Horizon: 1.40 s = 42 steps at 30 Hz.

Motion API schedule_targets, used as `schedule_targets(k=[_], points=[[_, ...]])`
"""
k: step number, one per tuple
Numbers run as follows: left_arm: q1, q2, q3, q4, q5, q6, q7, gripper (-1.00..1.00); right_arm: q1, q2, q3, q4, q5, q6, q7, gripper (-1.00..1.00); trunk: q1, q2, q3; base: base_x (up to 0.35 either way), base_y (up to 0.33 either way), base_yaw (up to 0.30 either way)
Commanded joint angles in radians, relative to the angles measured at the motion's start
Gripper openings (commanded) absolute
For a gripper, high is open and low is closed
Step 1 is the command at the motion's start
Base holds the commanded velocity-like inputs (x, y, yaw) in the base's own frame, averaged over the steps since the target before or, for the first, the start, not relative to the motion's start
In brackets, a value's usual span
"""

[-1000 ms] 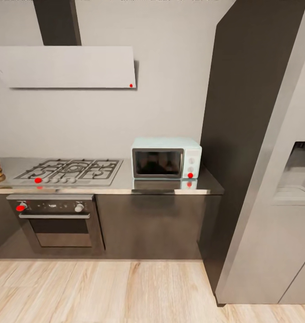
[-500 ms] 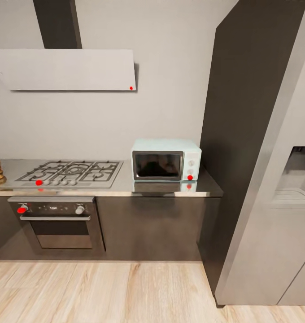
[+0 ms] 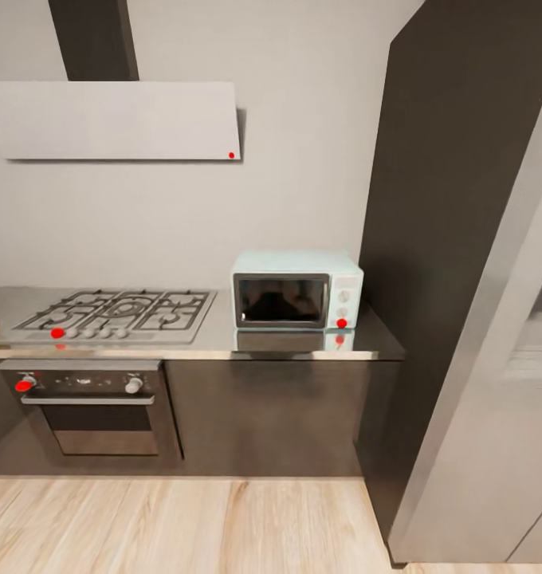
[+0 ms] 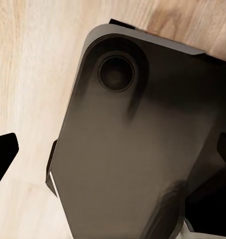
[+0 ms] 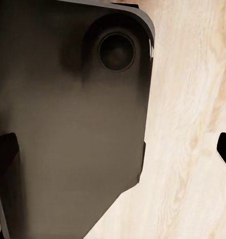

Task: In the kitchen, take the popcorn bag from the countertop, put it into the microwave, and heat it until the popcorn is cooked so the cooked popcorn ends up inside the bag.

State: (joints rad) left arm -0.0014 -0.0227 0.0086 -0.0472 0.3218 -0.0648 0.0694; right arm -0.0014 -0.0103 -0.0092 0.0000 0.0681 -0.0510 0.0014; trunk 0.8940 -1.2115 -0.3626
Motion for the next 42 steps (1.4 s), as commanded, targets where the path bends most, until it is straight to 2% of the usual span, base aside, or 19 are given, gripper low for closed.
schedule_targets(k=[1,7,14,30,40,42], points=[[0.000,0.000,0.000,0.000,0.003,-0.003,0.003,1.00,0.000,0.000,-0.002,0.000,0.007,-0.003,0.000,1.00,0.001,0.000,-0.001,0.321,0.000,0.000],[0.000,0.000,0.000,0.000,0.003,-0.002,0.003,1.00,0.000,0.000,-0.001,0.000,0.006,-0.003,0.000,1.00,0.001,0.000,-0.001,0.322,0.000,0.011],[0.000,0.000,0.000,0.000,0.003,-0.002,0.003,1.00,0.000,-0.002,0.000,0.000,0.007,-0.004,0.000,1.00,0.001,0.000,-0.001,0.318,0.000,0.180],[0.000,-0.002,0.000,0.000,0.003,-0.003,0.003,1.00,0.000,0.000,-0.001,0.000,0.007,-0.004,-0.001,1.00,0.001,0.000,-0.001,0.289,0.000,0.006],[0.000,-0.003,0.000,0.000,0.002,-0.003,0.003,1.00,0.000,0.002,0.000,0.000,0.008,0.000,-0.001,1.00,0.001,0.000,-0.001,0.041,0.000,0.000],[0.000,-0.003,-0.001,0.000,0.002,-0.003,0.003,1.00,0.000,0.010,0.000,0.000,0.013,-0.002,0.006,1.00,0.001,0.000,-0.001,0.000,0.000,0.000]])
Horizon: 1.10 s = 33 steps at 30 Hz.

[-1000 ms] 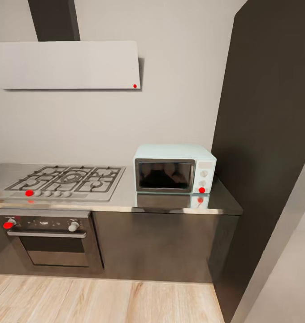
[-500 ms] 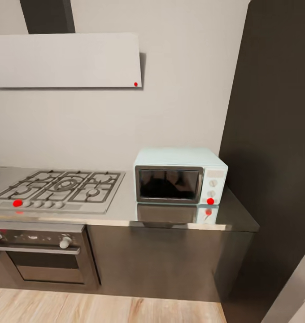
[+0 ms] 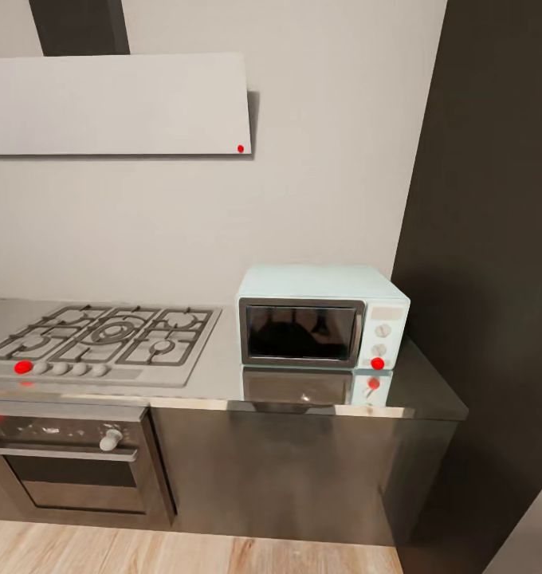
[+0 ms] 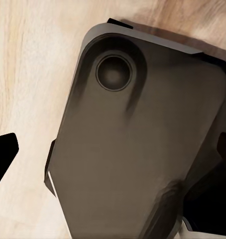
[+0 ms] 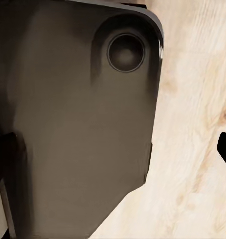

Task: In the kitchen, take the popcorn bag from the countertop, put it into the microwave, and heat it until the popcorn is cooked so the cooked popcorn ends up inside the bag.

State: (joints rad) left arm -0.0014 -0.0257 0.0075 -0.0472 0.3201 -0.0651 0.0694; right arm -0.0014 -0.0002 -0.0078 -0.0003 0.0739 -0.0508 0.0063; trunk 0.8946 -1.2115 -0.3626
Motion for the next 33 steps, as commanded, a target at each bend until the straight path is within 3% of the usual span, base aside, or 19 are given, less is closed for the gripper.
schedule_targets(k=[1,3,8,10,12,15,17,19,21,23,28,33], points=[[0.000,0.000,0.000,0.000,0.003,-0.002,0.003,1.00,0.000,0.001,-0.003,-0.003,0.008,-0.003,0.003,1.00,0.000,-0.001,-0.001,0.000,0.000,0.000],[0.000,-0.001,0.000,0.000,0.004,-0.002,0.003,1.00,0.000,0.001,-0.004,-0.031,0.009,-0.004,0.005,1.00,0.000,-0.001,-0.001,0.000,0.000,0.000],[0.000,-0.002,-0.002,0.000,0.001,-0.004,0.003,1.00,0.000,0.000,-0.002,-0.355,0.011,0.052,0.010,1.00,0.000,-0.001,-0.001,0.000,0.000,0.000],[0.000,-0.002,-0.002,0.000,0.001,-0.004,0.003,1.00,0.000,0.000,-0.002,-0.526,0.011,0.169,0.010,1.00,0.000,-0.001,-0.001,0.000,0.000,0.000],[0.000,-0.002,-0.003,0.000,0.001,-0.004,0.003,1.00,0.000,0.001,0.000,-0.832,0.009,0.399,0.011,1.00,0.000,-0.001,-0.001,0.000,0.000,0.000],[0.000,-0.002,-0.002,0.000,0.001,-0.004,0.003,1.00,0.000,0.002,0.001,-1.157,0.000,0.630,0.012,1.00,0.000,-0.001,-0.001,0.000,0.000,0.000],[0.000,-0.002,-0.002,0.000,0.001,-0.004,0.003,1.00,0.000,0.002,0.002,-1.329,-0.003,0.748,0.012,1.00,0.000,-0.001,-0.001,0.000,0.000,0.000],[0.000,-0.002,-0.002,0.000,0.001,-0.004,0.003,1.00,0.000,0.001,0.003,-1.439,-0.001,0.832,0.012,1.00,0.000,-0.001,-0.001,0.000,0.000,0.000],[0.000,-0.002,-0.003,0.000,0.000,-0.004,0.003,1.00,-0.011,0.000,0.005,-1.529,0.000,0.902,0.012,1.00,0.000,-0.001,-0.001,0.000,0.000,0.000],[0.000,-0.002,-0.003,0.000,0.000,-0.004,0.003,1.00,-0.055,0.001,0.006,-1.553,0.001,0.933,0.012,1.00,0.000,-0.001,-0.001,0.000,0.000,0.000],[0.000,-0.002,-0.003,0.000,0.000,-0.004,0.003,1.00,-0.245,0.001,0.006,-1.570,0.001,1.084,0.012,1.00,0.000,-0.001,-0.001,0.000,0.000,0.000],[0.000,-0.002,-0.003,0.000,0.000,-0.004,0.003,1.00,-0.447,0.001,0.006,-1.572,0.001,1.098,0.012,1.00,0.000,-0.001,-0.001,0.000,0.000,0.000]])
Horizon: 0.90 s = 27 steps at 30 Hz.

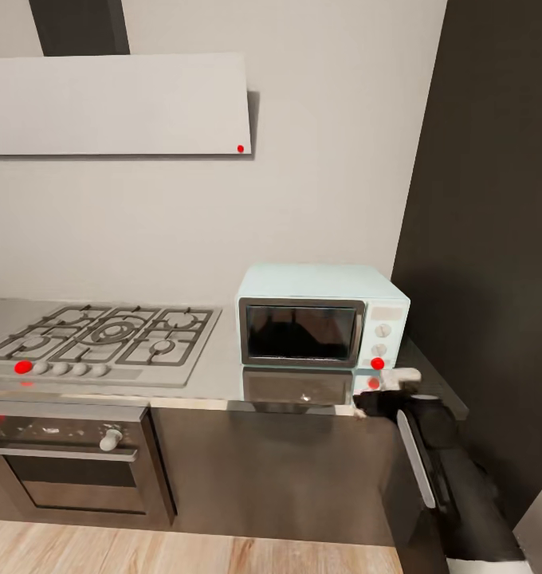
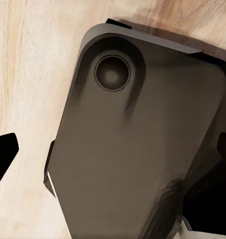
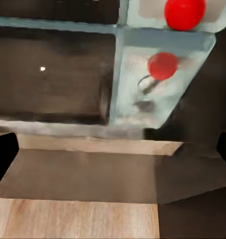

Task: In the kitchen, take the popcorn bag from the countertop, put it into the microwave, and heat it until the popcorn is cooked so the cooked popcorn ends up inside the bag.

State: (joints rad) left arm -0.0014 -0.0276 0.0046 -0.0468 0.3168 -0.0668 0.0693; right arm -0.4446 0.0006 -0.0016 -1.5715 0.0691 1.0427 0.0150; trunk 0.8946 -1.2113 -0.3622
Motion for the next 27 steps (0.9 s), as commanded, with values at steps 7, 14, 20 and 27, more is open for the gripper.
schedule_targets(k=[7,14,20,27], points=[[0.000,-0.001,-0.002,-0.001,0.002,-0.002,0.003,1.00,-0.188,0.001,-0.001,0.002,0.004,0.005,0.000,1.00,0.000,-0.001,-0.001,0.000,0.000,0.000],[0.000,0.000,-0.004,-0.001,0.004,-0.002,0.003,1.00,-0.209,0.071,-0.003,0.026,0.008,-0.053,-0.011,1.00,0.000,-0.001,-0.001,0.000,0.000,0.000],[0.000,0.000,0.000,-0.003,0.004,-0.002,0.003,1.00,-0.204,0.069,-0.010,0.276,0.008,-0.327,-0.022,1.00,0.000,-0.001,-0.001,0.000,0.000,0.000],[0.000,-0.001,-0.004,-0.003,0.001,-0.002,0.002,1.00,-0.204,0.060,-0.026,0.303,0.002,-0.376,-0.066,1.00,0.000,-0.001,-0.001,0.026,0.000,0.000]])
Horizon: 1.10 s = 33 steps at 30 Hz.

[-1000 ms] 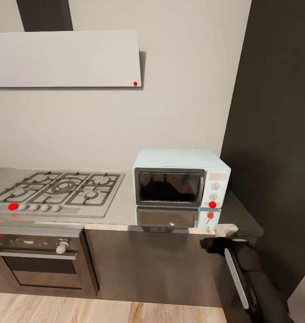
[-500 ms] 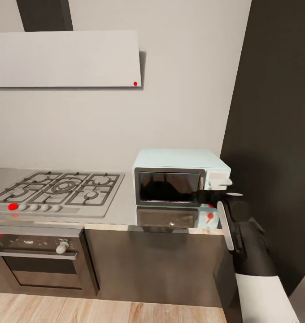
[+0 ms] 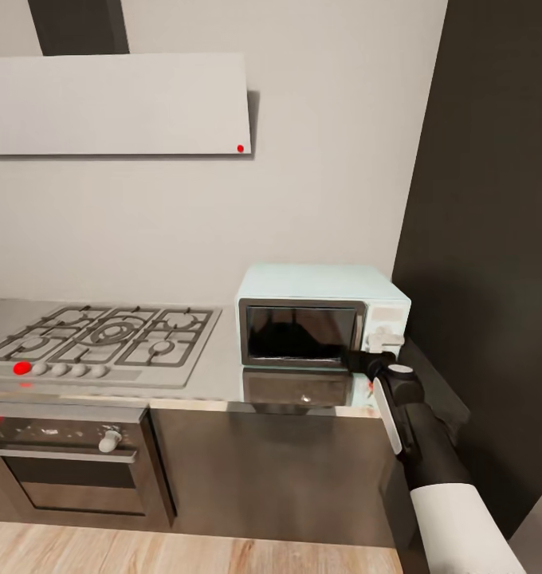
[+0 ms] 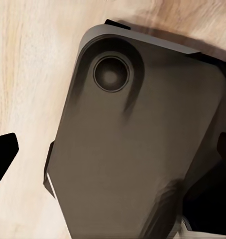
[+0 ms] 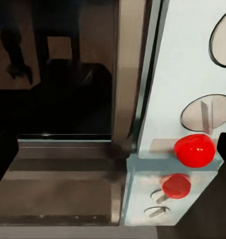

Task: In the kitchen, take the popcorn bag from the countertop, put it into the microwave, and heat it until the popcorn is cooked so the cooked popcorn ends up inside the bag.

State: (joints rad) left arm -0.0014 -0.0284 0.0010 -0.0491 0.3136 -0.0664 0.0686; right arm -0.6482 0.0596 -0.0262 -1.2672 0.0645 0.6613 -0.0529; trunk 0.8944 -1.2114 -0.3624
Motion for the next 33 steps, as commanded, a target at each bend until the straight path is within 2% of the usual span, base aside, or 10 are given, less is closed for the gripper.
schedule_targets(k=[1,12,20,33], points=[[0.000,-0.001,-0.003,0.000,0.002,-0.002,0.002,1.00,-0.001,0.000,-0.001,0.006,0.005,-0.003,0.001,1.00,0.000,-0.001,-0.001,0.179,0.000,0.000],[0.000,0.000,0.006,-0.002,0.005,-0.003,0.002,1.00,-0.001,0.000,-0.001,0.022,0.007,-0.020,0.001,1.00,0.000,-0.001,-0.001,0.072,0.000,0.000],[0.000,0.000,0.005,-0.002,0.007,-0.003,0.002,1.00,-0.001,0.000,-0.001,0.023,0.009,-0.074,-0.055,1.00,0.000,-0.001,-0.001,0.000,0.000,0.000],[0.000,0.001,0.005,-0.002,0.007,-0.003,0.002,1.00,-0.001,0.000,-0.001,0.023,0.002,-0.077,-0.051,1.00,0.000,-0.001,-0.001,0.003,0.000,0.000]])
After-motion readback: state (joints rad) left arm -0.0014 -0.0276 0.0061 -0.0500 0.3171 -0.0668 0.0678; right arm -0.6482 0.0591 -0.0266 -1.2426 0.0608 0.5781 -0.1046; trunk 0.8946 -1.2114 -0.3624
